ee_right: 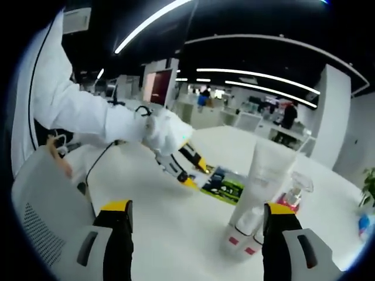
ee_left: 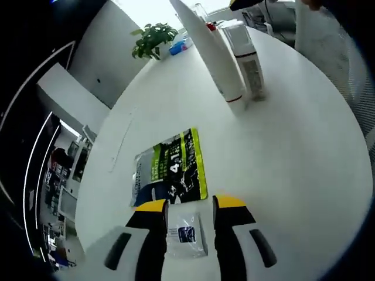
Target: Arrange the skincare products in the storage area until every visible bottle or jar stands upright without overlapping.
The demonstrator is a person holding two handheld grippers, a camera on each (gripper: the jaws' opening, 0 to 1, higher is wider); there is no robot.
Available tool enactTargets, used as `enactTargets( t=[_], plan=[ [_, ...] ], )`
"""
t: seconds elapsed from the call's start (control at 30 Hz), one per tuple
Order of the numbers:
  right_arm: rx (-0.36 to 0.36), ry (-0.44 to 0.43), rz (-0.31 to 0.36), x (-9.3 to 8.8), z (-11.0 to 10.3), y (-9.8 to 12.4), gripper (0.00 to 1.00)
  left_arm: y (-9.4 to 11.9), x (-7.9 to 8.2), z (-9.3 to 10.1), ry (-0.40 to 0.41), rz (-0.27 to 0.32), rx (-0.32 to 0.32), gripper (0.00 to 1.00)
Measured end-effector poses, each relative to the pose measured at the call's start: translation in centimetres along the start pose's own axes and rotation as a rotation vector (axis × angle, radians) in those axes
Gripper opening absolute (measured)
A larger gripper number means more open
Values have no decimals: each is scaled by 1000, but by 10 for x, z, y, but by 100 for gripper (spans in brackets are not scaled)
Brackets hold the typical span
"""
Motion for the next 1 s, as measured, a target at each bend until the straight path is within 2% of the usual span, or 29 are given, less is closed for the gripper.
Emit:
enactTargets(
  t=[0.13,0.23,0.33,0.67,0.8,0.9,1.0],
  plan=[
    [26,1,13,8,-2,-2,90,-5,0,-2,-29,-8,-13,25],
    [33,1,31,17,6,-6,89,-9,-2,-3,-57,-17,-22,24],
    [38,42,39,28,16,-5,87,-11,-4,-2,-74,-27,-28,23],
    [135,125,2,55,43,-7,85,-14,-6,-3,-86,-16,-27,18],
    [183,117,3,65,57,-16,85,-15,-7,-4,-77,-10,-26,18],
    [242,119,-36,67,69,-28,86,-15,-9,-6,-68,-7,-27,18],
    [262,121,-57,69,80,-39,84,-15,-10,-6,-58,-4,-28,18]
  ],
)
Point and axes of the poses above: the point that each gripper's makers call its tool centre point, and the gripper's own axes: y roughly backward along the fingers, z roughly to its right, x roughly out of its top, the point moved 7 cm from there along y, roughly backward along the fingers, and after that the axes turned 7 degrees about -x, right-handed, at the moved point
